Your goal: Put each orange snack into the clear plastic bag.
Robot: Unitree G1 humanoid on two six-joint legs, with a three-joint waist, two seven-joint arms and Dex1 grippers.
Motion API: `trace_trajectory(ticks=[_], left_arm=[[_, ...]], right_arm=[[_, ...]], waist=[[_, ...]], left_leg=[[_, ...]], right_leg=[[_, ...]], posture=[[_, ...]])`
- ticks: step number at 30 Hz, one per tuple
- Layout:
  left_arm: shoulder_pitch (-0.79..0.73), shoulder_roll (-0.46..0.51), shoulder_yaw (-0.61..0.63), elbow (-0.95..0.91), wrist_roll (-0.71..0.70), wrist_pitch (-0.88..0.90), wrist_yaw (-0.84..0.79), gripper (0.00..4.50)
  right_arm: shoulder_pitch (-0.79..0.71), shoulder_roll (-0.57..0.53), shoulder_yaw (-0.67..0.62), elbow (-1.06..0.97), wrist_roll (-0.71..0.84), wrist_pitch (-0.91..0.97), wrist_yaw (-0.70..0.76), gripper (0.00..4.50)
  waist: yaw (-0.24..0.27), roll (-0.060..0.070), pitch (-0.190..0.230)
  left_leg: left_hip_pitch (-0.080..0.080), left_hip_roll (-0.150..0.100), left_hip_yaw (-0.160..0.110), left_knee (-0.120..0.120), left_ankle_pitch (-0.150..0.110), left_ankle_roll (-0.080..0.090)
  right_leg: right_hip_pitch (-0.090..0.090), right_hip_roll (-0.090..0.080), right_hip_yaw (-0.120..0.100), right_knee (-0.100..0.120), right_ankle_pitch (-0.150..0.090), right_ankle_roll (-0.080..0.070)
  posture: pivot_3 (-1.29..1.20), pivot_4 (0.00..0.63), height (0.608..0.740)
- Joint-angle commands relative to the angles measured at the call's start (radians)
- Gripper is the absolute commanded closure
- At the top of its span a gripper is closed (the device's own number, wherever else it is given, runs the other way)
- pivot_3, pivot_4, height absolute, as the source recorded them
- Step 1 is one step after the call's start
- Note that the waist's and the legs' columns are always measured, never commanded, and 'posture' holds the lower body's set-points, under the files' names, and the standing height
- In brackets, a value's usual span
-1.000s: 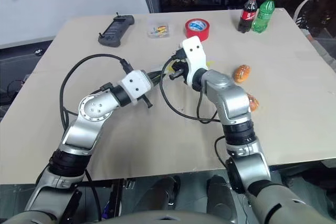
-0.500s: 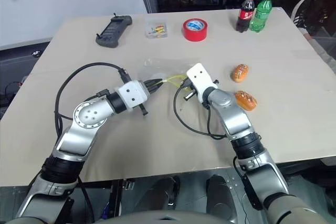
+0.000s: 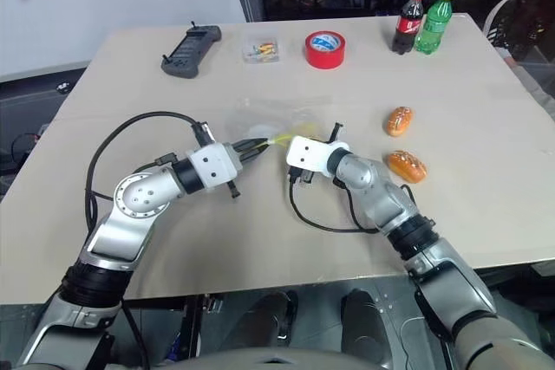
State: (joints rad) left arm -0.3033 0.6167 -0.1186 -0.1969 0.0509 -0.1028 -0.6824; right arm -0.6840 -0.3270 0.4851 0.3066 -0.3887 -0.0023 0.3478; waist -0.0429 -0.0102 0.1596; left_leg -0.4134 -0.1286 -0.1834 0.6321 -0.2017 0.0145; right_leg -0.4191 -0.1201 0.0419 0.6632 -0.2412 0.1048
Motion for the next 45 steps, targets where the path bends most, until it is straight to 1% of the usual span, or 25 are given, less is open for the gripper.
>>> trace_trajectory(ticks=[1,4,7,8,9,10,11,12,14,16,17,18,19,21,23,25,30,33,35,38,40,42,45], left_arm=[[0.011,0.007,0.043,-0.005,-0.023,-0.012,0.005,4.5],[0.015,0.003,0.049,-0.002,-0.031,-0.002,0.007,4.5],[0.009,-0.001,0.054,0.015,-0.034,0.003,0.008,4.5],[0.008,-0.002,0.056,0.017,-0.036,0.005,0.009,4.5],[0.004,-0.004,0.059,0.022,-0.037,0.01,0.011,4.5],[-0.001,-0.008,0.064,0.026,-0.04,0.019,0.015,4.5],[-0.003,-0.01,0.067,0.028,-0.042,0.025,0.018,4.5],[-0.005,-0.009,0.068,0.033,-0.037,0.026,0.019,4.5],[-0.007,-0.011,0.07,0.039,-0.029,0.035,0.028,4.5],[-0.01,-0.019,0.07,0.043,-0.019,0.055,0.043,4.5],[-0.016,-0.028,0.07,0.048,-0.011,0.07,0.058,4.5],[-0.019,-0.035,0.069,0.051,-0.005,0.08,0.068,4.5],[-0.023,-0.044,0.069,0.054,0.005,0.1,0.083,4.5],[-0.032,-0.071,0.064,0.058,0.026,0.151,0.123,4.5],[-0.042,-0.095,0.06,0.058,0.035,0.195,0.151,4.5],[-0.05,-0.119,0.065,0.052,0.023,0.237,0.169,4.5],[-0.059,-0.134,0.062,0.048,0.012,0.26,0.174,4.5],[-0.066,-0.139,0.066,0.049,-0.007,0.257,0.16,4.5],[-0.066,-0.14,0.063,0.045,-0.023,0.25,0.146,4.5],[-0.061,-0.14,0.057,0.041,-0.035,0.247,0.134,4.5],[-0.058,-0.14,0.052,0.042,-0.036,0.244,0.128,4.5],[-0.059,-0.143,0.045,0.041,-0.037,0.24,0.121,4.5],[-0.063,-0.144,0.041,0.043,-0.039,0.234,0.112,4.5]], right_arm=[[-0.041,-0.008,-0.031,0.035,-0.077,-0.021,-0.094,4.47],[-0.05,-0.015,-0.022,0.06,-0.117,-0.043,-0.109,4.47],[-0.055,-0.031,0.004,0.067,-0.161,-0.087,-0.095,4.47],[-0.055,-0.037,0.009,0.068,-0.176,-0.101,-0.098,3.97],[-0.054,-0.04,0.01,0.069,-0.185,-0.111,-0.1,3.71],[-0.054,-0.044,0.012,0.07,-0.197,-0.121,-0.103,3.22],[-0.053,-0.046,0.013,0.07,-0.205,-0.127,-0.105,2.84],[-0.053,-0.051,0.012,0.069,-0.217,-0.135,-0.11,2.36],[-0.054,-0.058,0.005,0.064,-0.236,-0.148,-0.121,1.67],[-0.051,-0.062,-0.004,0.059,-0.243,-0.156,-0.12,0.57],[-0.049,-0.065,-0.012,0.048,-0.246,-0.157,-0.12,0.19],[-0.047,-0.067,-0.017,0.041,-0.249,-0.158,-0.12,0.08],[-0.043,-0.07,-0.027,0.024,-0.247,-0.154,-0.121,0.08],[-0.018,-0.063,-0.076,-0.034,-0.189,-0.117,-0.093,0.08],[0.027,-0.052,-0.139,-0.124,-0.097,-0.032,-0.018,0.08],[0.085,-0.06,-0.183,-0.232,-0.042,0.053,0.056,0.08],[0.216,-0.045,-0.325,-0.515,0.103,0.348,0.166,0.08],[0.305,-0.106,-0.464,-0.656,0.172,0.563,0.232,0.08],[0.352,-0.148,-0.551,-0.69,0.207,0.673,0.248,0.08],[0.415,-0.206,-0.63,-0.697,0.25,0.753,0.269,0.08],[0.439,-0.219,-0.671,-0.689,0.288,0.804,0.272,0.08],[0.459,-0.224,-0.695,-0.673,0.337,0.846,0.285,0.08],[0.487,-0.237,-0.696,-0.655,0.384,0.864,0.3,0.08]], waist=[[0.002,0.0,0.0],[0.002,0.0,0.0],[0.0,0.0,0.0],[0.0,0.0,0.0],[0.0,0.0,0.0],[0.001,0.0,0.0],[0.001,0.0,0.0],[0.001,0.0,0.0],[0.0,0.0,0.0],[0.0,0.0,0.0],[0.0,0.0,0.0],[0.001,0.0,0.0],[0.001,0.0,0.0],[0.004,0.0,0.0],[0.005,0.0,0.0],[0.008,0.0,0.0],[0.003,0.0,0.0],[0.009,0.0,0.0],[0.022,0.0,0.0],[0.031,0.0,0.0],[0.03,0.0,0.0],[0.026,0.0,0.0],[0.03,0.0,0.0]], left_leg=[[0.0,0.0,0.0,0.0,0.0,0.0],[0.0,0.0,0.0,0.0,0.0,0.0],[0.0,0.0,0.0,0.0,0.0,0.0],[0.0,0.0,0.0,0.0,0.0,0.0],[0.0,0.0,0.0,0.0,0.0,0.0],[0.0,0.0,0.0,0.0,0.0,0.0],[0.0,0.0,0.0,0.0,0.0,0.0],[0.0,0.0,0.0,0.0,0.0,0.0],[0.0,0.0,0.0,0.0,0.0,0.0],[0.0,0.0,0.0,0.0,0.0,0.0],[0.0,0.0,0.0,0.0,0.0,0.0],[0.0,0.0,0.0,0.0,0.0,0.0],[0.0,0.0,0.0,0.0,0.0,0.0],[0.0,0.0,0.0,0.0,0.0,0.0],[0.0,0.0,-0.001,0.0,0.0,0.0],[-0.001,0.0,-0.001,0.0,0.0,0.0],[0.0,0.0,-0.001,0.0,0.0,0.0],[0.0,0.0,-0.001,0.0,0.0,0.001],[0.0,0.0,-0.002,0.001,-0.003,0.004],[0.0,-0.001,-0.001,0.002,-0.003,0.005],[0.0,0.0,-0.001,0.002,-0.003,0.005],[0.0,0.0,0.0,0.002,-0.003,0.005],[0.001,0.0,0.001,0.002,-0.003,0.005]], right_leg=[[0.0,0.0,0.0,0.0,0.0,0.0],[0.0,0.0,0.0,0.0,0.0,0.0],[0.0,0.0,0.0,0.0,0.0,0.0],[0.0,0.0,0.001,0.0,0.0,0.0],[0.0,0.0,0.0,0.0,0.0,0.0],[0.0,0.0,0.0,0.0,0.0,0.0],[0.0,0.0,0.0,0.0,0.0,0.0],[0.0,0.0,0.0,0.0,0.0,0.0],[0.0,0.0,0.0,0.0,0.0,0.0],[0.0,0.0,0.001,0.0,0.0,0.0],[0.0,0.0,0.001,0.0,0.0,0.0],[0.0,0.0,0.0,0.0,0.0,0.0],[0.0,0.0,0.0,0.0,0.0,0.0],[0.0,0.0,0.0,0.0,0.0,0.0],[0.0,0.0,0.0,0.0,0.0,0.0],[0.001,0.0,0.0,-0.001,0.0,0.0],[0.001,0.0,0.0,0.0,0.0,0.0],[0.001,0.0,0.0,0.0,0.0,0.0],[0.002,0.0,-0.001,-0.001,0.0,0.0],[0.003,-0.001,-0.001,-0.001,0.0,0.001],[0.003,-0.001,-0.001,-0.001,0.0,0.001],[0.003,-0.001,-0.001,-0.001,0.0,0.001],[0.004,-0.001,-0.001,-0.001,0.0,0.001]], posture=[[0.0,0.15,0.74],[0.0,0.15,0.74],[0.0,0.15,0.74],[0.0,0.15,0.74],[0.0,0.15,0.74],[0.0,0.15,0.74],[0.0,0.15,0.74],[0.0,0.15,0.74],[0.0,0.15,0.74],[0.0,0.15,0.74],[0.0,0.15,0.74],[0.0,0.15,0.74],[0.0,0.15,0.74],[0.0,0.15,0.74],[0.0,0.15,0.74],[0.0,0.15,0.74],[0.0,0.15,0.74],[0.0,0.15,0.74],[0.0,0.15,0.74],[0.0,0.15,0.74],[0.0,0.15,0.74],[0.0,0.15,0.74],[0.0,0.15,0.74]])
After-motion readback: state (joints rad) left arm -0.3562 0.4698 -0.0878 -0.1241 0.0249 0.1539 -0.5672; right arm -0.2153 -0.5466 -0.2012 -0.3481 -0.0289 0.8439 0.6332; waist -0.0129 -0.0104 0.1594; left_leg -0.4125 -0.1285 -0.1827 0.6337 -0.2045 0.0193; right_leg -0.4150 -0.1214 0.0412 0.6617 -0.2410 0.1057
